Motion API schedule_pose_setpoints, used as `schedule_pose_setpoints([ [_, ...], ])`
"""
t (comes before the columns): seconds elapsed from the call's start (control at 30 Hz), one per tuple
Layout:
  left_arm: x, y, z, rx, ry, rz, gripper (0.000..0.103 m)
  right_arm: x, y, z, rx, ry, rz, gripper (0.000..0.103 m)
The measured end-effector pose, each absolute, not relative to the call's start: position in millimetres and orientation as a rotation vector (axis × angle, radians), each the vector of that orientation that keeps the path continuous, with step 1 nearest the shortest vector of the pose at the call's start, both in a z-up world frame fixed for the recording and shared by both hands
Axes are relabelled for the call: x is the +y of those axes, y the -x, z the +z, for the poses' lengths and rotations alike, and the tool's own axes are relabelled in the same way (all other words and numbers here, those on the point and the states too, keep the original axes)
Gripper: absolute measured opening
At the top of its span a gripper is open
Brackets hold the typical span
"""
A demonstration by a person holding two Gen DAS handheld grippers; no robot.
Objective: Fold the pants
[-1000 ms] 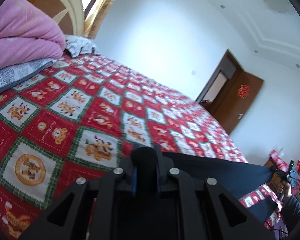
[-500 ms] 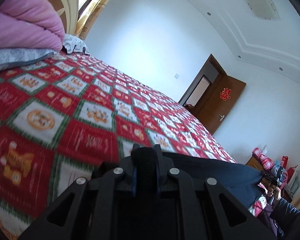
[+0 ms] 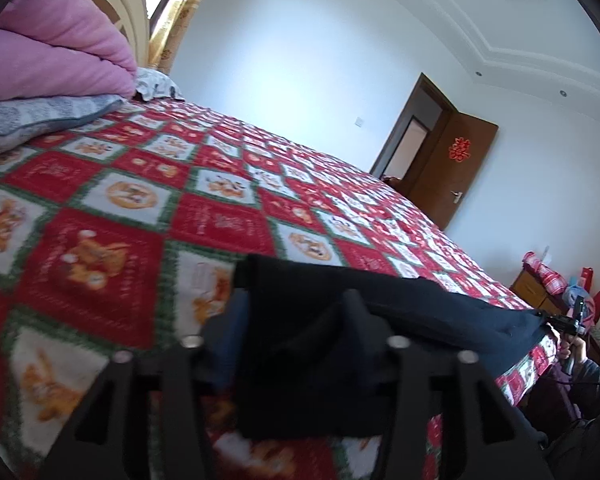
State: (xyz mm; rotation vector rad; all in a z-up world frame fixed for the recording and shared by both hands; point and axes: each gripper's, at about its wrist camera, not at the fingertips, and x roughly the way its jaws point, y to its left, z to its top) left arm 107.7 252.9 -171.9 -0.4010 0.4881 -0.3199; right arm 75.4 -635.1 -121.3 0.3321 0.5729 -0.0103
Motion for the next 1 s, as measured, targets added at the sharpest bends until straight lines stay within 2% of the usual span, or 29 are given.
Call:
schedule_pose_setpoints([
  [0.1, 264.5, -97.6, -171.9, 0.487, 0.404, -0.278, 0.06, -632.7, -66.0, -122.4, 0.59, -0.316, -0.009, 0.014],
  [0.17, 275.9, -91.7, -172.9, 0.484, 0.422, -0.24, 0.067, -631.8, -58.0, -121.1, 0.6, -0.309, -0.014, 0.025],
  [0.27, 287.4, -83.7, -174.6, 0.491, 0.438, -0.21, 0.067, -634.9, -44.0, -118.2, 0.606, -0.307, -0.035, 0.036],
  [0.6, 262.8, -73.0, -187.4, 0.623, 0.548, -0.285, 0.067, -614.3, -11.6, -82.6, 0.514, -0.295, -0.121, 0.036],
  [0.63, 257.5, -72.9, -190.1, 0.633, 0.561, -0.291, 0.067, -605.7, -11.7, -78.8, 0.503, -0.29, -0.11, 0.038],
  [0.73, 250.9, -75.6, -196.2, 0.668, 0.62, -0.294, 0.066, -570.9, -17.1, -71.7, 0.484, -0.252, -0.053, 0.052],
  [0.83, 252.2, -72.5, -194.9, 0.664, 0.655, -0.283, 0.066, -526.3, -23.7, -71.1, 0.483, -0.176, 0.029, 0.052],
  [0.93, 252.1, -73.0, -194.9, 0.673, 0.663, -0.26, 0.057, -491.3, -27.4, -77.6, 0.491, -0.107, 0.092, 0.052],
  [0.97, 250.4, -73.2, -194.1, 0.68, 0.643, -0.244, 0.047, -479.9, -29.7, -81.5, 0.498, -0.09, 0.115, 0.052],
  [1.0, 248.6, -74.0, -193.2, 0.693, 0.618, -0.229, 0.029, -471.5, -31.4, -84.7, 0.504, -0.078, 0.131, 0.052],
])
